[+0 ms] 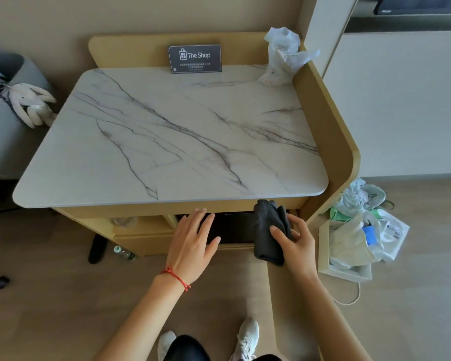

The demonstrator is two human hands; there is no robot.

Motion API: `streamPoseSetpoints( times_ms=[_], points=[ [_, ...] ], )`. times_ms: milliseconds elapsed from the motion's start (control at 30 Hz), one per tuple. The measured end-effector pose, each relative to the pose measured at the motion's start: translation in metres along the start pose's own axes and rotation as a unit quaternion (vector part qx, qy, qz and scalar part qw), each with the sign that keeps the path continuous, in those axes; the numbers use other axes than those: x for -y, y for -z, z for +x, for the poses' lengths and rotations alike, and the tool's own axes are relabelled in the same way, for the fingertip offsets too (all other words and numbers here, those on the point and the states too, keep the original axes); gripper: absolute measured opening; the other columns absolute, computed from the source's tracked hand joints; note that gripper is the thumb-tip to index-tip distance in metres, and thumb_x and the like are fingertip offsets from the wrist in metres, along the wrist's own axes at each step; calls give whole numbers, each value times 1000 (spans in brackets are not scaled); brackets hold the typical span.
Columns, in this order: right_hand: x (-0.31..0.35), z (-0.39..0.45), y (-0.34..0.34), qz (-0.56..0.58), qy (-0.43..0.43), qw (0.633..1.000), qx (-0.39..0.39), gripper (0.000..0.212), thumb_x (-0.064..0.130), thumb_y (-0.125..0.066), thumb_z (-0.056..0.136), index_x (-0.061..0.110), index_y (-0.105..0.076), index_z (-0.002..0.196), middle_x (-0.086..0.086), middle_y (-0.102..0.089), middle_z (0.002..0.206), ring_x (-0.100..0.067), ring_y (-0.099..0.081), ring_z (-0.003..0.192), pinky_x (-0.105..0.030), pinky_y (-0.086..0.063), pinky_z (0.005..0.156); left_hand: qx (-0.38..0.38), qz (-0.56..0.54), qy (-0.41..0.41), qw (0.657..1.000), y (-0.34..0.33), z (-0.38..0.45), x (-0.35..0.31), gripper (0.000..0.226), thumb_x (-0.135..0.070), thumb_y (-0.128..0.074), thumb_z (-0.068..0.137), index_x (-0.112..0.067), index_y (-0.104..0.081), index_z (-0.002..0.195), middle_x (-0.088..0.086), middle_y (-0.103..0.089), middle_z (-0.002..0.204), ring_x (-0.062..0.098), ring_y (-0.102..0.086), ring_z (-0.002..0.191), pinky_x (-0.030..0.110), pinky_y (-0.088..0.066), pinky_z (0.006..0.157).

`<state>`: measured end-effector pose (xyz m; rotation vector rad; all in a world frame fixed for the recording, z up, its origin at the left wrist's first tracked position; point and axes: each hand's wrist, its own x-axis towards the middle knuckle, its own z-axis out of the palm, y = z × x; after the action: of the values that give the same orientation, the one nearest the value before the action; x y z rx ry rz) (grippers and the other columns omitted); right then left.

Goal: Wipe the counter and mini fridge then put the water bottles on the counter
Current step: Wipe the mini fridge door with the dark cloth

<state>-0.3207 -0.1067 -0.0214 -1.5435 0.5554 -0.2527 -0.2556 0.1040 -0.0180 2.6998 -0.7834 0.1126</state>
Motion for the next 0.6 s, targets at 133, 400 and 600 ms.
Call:
streamPoseSetpoints(
  times_ms=[133, 400, 600],
  points=[
    [-12, -17, -21, -20, -6, 1000, -14, 38, 11, -65, 83, 11, -52, 119, 6, -63, 97, 5, -64, 78, -11, -49, 53, 7, -13, -17, 1000, -1, -16, 28, 46, -21, -67, 82, 0, -56, 121, 23, -57, 125, 37, -51, 120, 55, -44, 97],
    [-51, -43, -73, -25, -45, 997, -62, 36, 20, -67, 81, 28, -52, 113, 4, -63, 101, -3, -66, 80, -16, -52, 52, 25, -16, -50, 998, -19, -41, 95, 47, -20, -71, 78, 0, -58, 118, 23, -59, 122, 38, -54, 116, 54, -42, 96],
    [-96, -32, -91, -22, -61, 996, -56, 35, 38, -68, 69, 48, -52, 99, 10, -63, 103, -11, -67, 84, -24, -57, 57, 25, -19, -26, 999, -63, -39, 123, 48, -19, -71, 77, 1, -57, 118, 24, -58, 123, 39, -53, 117, 53, -41, 96]
  ],
)
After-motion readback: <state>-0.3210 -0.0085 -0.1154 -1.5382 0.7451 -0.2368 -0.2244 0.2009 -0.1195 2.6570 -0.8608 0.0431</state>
